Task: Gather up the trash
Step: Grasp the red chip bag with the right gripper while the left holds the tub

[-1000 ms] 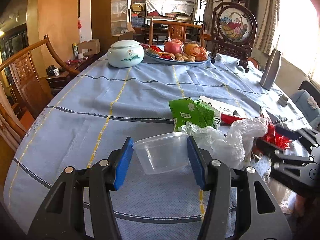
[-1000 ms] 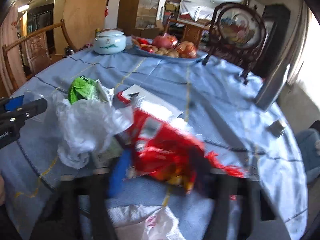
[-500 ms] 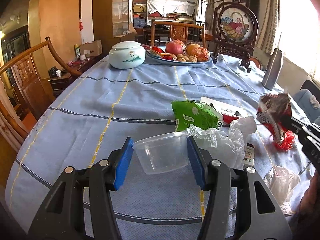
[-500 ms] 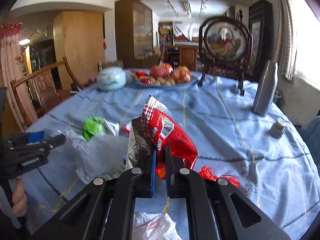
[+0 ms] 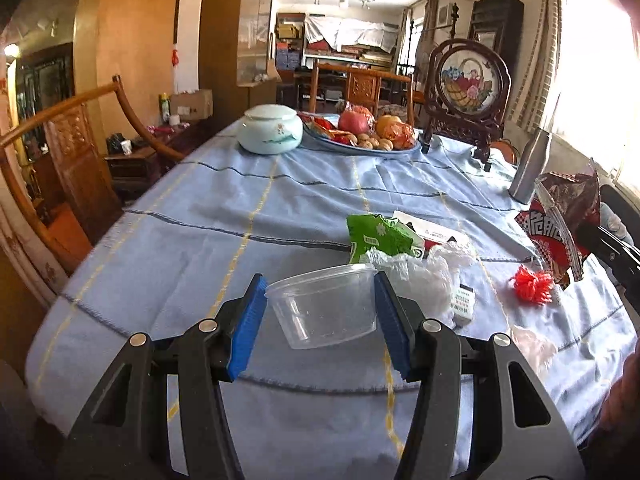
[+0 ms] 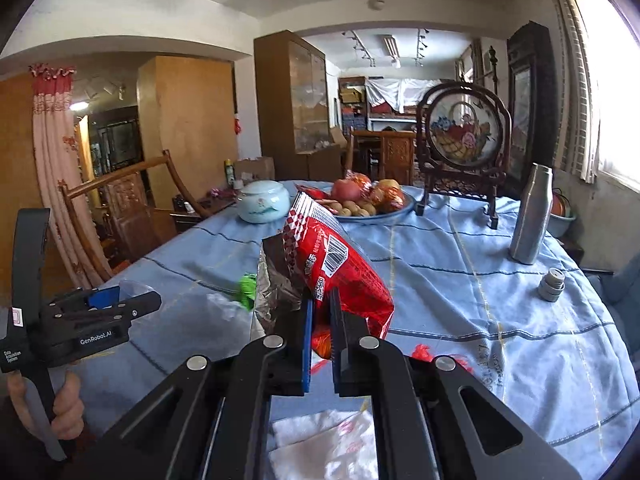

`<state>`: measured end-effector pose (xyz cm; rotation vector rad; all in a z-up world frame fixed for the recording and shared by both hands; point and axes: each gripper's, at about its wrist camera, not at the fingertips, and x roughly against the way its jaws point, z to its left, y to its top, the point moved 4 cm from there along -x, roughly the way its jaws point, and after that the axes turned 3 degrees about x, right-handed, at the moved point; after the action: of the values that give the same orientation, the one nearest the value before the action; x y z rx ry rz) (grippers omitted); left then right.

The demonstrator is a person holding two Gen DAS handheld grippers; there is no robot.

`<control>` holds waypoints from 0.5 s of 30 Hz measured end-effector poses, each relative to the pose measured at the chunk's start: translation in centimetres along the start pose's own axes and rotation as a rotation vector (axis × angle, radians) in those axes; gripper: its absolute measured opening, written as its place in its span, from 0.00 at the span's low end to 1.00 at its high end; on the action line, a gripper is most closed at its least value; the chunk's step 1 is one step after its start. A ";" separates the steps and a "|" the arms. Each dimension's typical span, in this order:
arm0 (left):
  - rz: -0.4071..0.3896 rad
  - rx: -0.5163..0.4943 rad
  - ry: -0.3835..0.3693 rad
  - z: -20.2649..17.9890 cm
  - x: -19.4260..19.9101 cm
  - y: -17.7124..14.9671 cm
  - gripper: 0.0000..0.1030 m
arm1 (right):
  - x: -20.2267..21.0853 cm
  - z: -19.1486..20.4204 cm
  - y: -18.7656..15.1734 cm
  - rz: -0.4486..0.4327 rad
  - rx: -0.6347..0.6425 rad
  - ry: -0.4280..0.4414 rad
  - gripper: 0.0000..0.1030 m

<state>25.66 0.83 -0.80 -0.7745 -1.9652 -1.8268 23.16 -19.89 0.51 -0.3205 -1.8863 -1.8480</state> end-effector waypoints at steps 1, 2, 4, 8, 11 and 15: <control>-0.005 0.000 0.005 0.1 0.7 -0.2 0.53 | 0.5 0.4 0.0 -0.008 0.003 0.007 0.08; -0.008 0.000 0.009 0.2 1.1 -0.2 0.53 | 1.0 0.7 -0.1 -0.014 0.005 0.011 0.08; -0.026 0.006 0.020 0.5 2.7 -0.5 0.53 | 2.1 1.4 -0.1 -0.032 0.010 0.020 0.08; -0.068 0.020 0.029 1.2 5.3 -0.6 0.53 | 3.9 2.4 -0.1 -0.056 0.018 0.038 0.08; -0.097 0.035 0.038 1.9 7.3 -0.8 0.53 | 5.3 3.2 0.0 -0.077 0.028 0.053 0.08; -0.118 0.056 0.073 3.3 9.7 -1.5 0.53 | 6.9 4.6 0.1 -0.097 0.031 0.098 0.08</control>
<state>17.42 5.54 3.37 -0.5775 -2.0454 -1.8292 16.54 -16.42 4.05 -0.1275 -1.8913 -1.8587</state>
